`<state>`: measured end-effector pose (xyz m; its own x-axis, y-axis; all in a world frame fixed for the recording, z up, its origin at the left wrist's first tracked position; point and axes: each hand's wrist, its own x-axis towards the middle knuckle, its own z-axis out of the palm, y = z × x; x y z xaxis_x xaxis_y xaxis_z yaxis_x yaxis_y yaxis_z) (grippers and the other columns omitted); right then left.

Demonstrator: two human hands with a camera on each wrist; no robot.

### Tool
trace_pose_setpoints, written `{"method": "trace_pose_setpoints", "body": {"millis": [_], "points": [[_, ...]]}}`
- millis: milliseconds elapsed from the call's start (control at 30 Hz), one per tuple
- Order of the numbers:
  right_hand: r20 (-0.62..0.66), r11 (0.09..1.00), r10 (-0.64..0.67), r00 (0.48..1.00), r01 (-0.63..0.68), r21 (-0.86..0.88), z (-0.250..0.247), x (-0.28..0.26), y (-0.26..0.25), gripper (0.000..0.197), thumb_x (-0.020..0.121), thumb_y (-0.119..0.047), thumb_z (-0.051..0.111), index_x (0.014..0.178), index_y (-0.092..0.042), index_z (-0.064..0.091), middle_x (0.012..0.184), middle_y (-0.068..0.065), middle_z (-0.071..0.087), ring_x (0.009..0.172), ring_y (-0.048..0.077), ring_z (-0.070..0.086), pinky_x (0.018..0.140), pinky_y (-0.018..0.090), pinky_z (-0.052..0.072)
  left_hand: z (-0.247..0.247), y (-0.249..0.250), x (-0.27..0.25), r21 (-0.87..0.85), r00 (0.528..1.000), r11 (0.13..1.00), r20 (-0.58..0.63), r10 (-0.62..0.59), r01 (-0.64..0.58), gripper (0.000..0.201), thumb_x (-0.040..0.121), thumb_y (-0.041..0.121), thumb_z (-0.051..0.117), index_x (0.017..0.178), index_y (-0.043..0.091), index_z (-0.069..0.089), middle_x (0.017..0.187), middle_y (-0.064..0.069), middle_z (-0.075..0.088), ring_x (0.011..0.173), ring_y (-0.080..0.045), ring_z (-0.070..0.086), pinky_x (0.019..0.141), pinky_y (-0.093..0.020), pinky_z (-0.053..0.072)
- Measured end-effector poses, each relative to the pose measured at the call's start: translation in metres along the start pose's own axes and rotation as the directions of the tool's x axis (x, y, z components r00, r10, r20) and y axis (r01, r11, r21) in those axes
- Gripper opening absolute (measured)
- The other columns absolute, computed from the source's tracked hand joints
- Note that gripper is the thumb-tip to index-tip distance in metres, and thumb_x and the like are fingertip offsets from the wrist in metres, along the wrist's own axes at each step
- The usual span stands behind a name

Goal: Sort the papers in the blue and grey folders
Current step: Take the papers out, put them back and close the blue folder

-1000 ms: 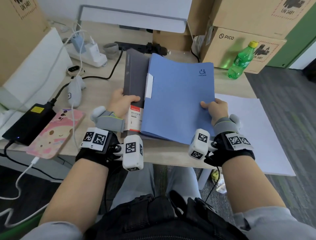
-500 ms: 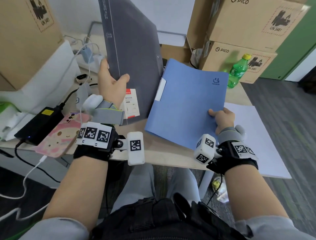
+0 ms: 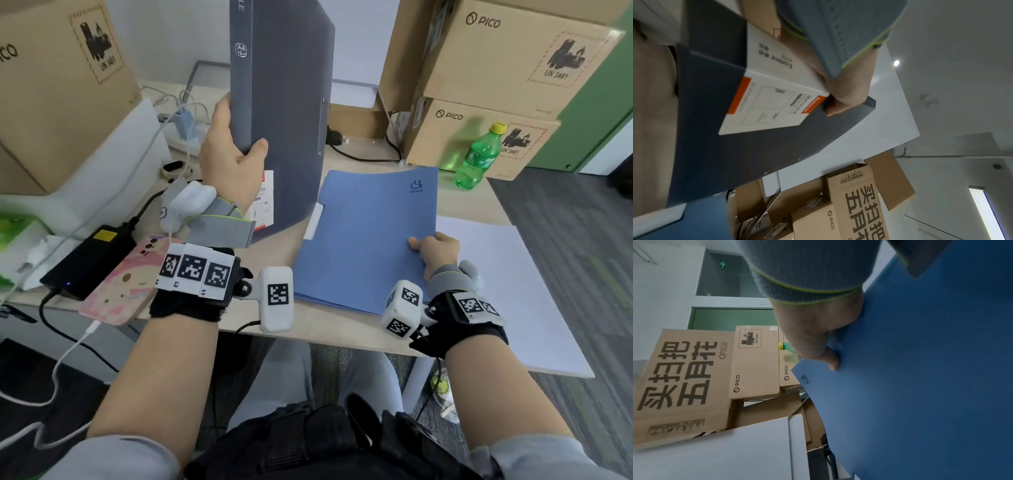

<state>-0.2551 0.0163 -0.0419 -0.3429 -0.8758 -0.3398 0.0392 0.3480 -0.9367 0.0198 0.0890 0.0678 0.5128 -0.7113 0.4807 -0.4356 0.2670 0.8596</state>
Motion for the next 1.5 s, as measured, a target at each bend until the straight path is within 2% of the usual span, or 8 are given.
{"method": "trace_pose_setpoints", "body": {"millis": [200, 367, 467, 667, 967, 1133, 1333, 1500], "points": [[0.088, 0.996, 0.003, 0.996, 0.005, -0.091, 0.013, 0.000, 0.003, 0.031, 0.080, 0.009, 0.059, 0.109, 0.001, 0.064, 0.098, 0.017, 0.066, 0.081, 0.029, 0.060, 0.081, 0.045, 0.054, 0.008, 0.003, 0.008, -0.277, 0.999, 0.961, -0.031, -0.026, 0.016, 0.049, 0.071, -0.009, 0.052, 0.120, -0.003, 0.050, 0.098, 0.001, 0.064, 0.080, 0.006, 0.064, 0.077, -0.016, 0.051], [0.249, 0.994, 0.026, 0.968, 0.001, -0.108, 0.029, 0.001, 0.001, 0.026, 0.090, 0.005, 0.051, 0.114, -0.001, 0.060, 0.092, 0.011, 0.064, 0.079, 0.027, 0.060, 0.073, 0.039, 0.056, 0.019, -0.004, 0.004, -0.371, 0.990, 0.918, 0.066, -0.127, 0.142, 0.041, 0.075, -0.014, 0.053, 0.112, 0.005, 0.052, 0.092, 0.003, 0.064, 0.072, 0.006, 0.065, 0.068, -0.013, 0.050], [0.325, 0.985, 0.074, 0.943, -0.017, -0.173, 0.033, 0.003, 0.002, 0.023, 0.095, 0.005, 0.043, 0.085, -0.008, 0.060, 0.077, 0.005, 0.059, 0.066, 0.019, 0.055, 0.057, 0.028, 0.053, 0.023, -0.013, 0.002, -0.373, 0.981, 0.908, 0.099, -0.168, 0.193, 0.036, 0.075, -0.011, 0.055, 0.105, 0.009, 0.054, 0.089, 0.002, 0.065, 0.069, 0.004, 0.064, 0.063, -0.012, 0.049], [0.152, 0.985, 0.021, 0.988, 0.006, -0.173, 0.033, 0.022, 0.006, 0.031, 0.078, 0.008, 0.033, 0.059, -0.015, 0.042, 0.071, 0.007, 0.041, 0.065, 0.020, 0.033, 0.056, 0.028, 0.029, 0.028, -0.034, 0.000, -0.374, 0.950, 0.873, 0.117, -0.290, 0.313, 0.040, 0.076, -0.014, 0.055, 0.085, 0.024, 0.058, 0.065, 0.019, 0.069, 0.064, 0.003, 0.065, 0.061, -0.014, 0.050], [-0.050, 0.933, -0.054, 0.997, 0.068, 0.353, 0.004, 0.007, -0.018, 0.046, 0.099, -0.038, 0.033, 0.076, -0.012, 0.064, 0.066, 0.004, 0.065, 0.059, 0.017, 0.058, 0.057, 0.025, 0.049, 0.033, -0.058, -0.004, -0.403, 0.854, 0.755, 0.294, -0.428, 0.517, 0.027, 0.081, -0.007, 0.056, 0.106, 0.002, 0.061, 0.089, -0.006, 0.069, 0.077, -0.019, 0.068, 0.074, -0.030, 0.057], [0.038, 0.990, -0.136, 0.990, 0.137, -0.015, -0.014, 0.004, -0.016, 0.019, 0.084, -0.024, 0.066, 0.066, -0.018, 0.060, 0.061, -0.002, 0.051, 0.052, 0.011, 0.042, 0.047, 0.020, 0.033, 0.048, -0.069, -0.018, -0.333, 0.806, 0.746, 0.380, -0.454, 0.577, 0.023, 0.081, -0.006, 0.057, 0.093, 0.011, 0.064, 0.087, -0.003, 0.072, 0.078, -0.018, 0.070, 0.072, -0.030, 0.056], [0.045, 0.876, -0.165, 0.985, 0.167, -0.453, -0.020, -0.004, 0.007, 0.060, 0.076, -0.034, 0.075, 0.041, -0.017, 0.029, 0.033, -0.004, 0.028, 0.047, 0.019, 0.026, 0.046, 0.031, 0.020, 0.052, -0.089, -0.040, -0.203, 0.709, 0.715, 0.462, -0.533, 0.669, 0.027, 0.087, -0.003, 0.053, 0.113, 0.006, 0.057, 0.093, -0.004, 0.066, 0.071, -0.011, 0.070, 0.063, -0.025, 0.056], [0.074, 0.748, -0.085, 0.994, 0.113, -0.654, -0.011, -0.009, 0.022, 0.046, 0.076, -0.043, 0.072, 0.068, -0.002, 0.052, 0.068, 0.011, 0.049, 0.069, 0.027, 0.049, 0.057, 0.031, 0.033, 0.047, -0.098, -0.054, -0.061, 0.662, 0.724, 0.462, -0.590, 0.687, 0.034, 0.092, 0.007, 0.053, 0.126, 0.003, 0.049, 0.109, -0.009, 0.063, 0.070, -0.012, 0.067, 0.059, -0.021, 0.056]]}}
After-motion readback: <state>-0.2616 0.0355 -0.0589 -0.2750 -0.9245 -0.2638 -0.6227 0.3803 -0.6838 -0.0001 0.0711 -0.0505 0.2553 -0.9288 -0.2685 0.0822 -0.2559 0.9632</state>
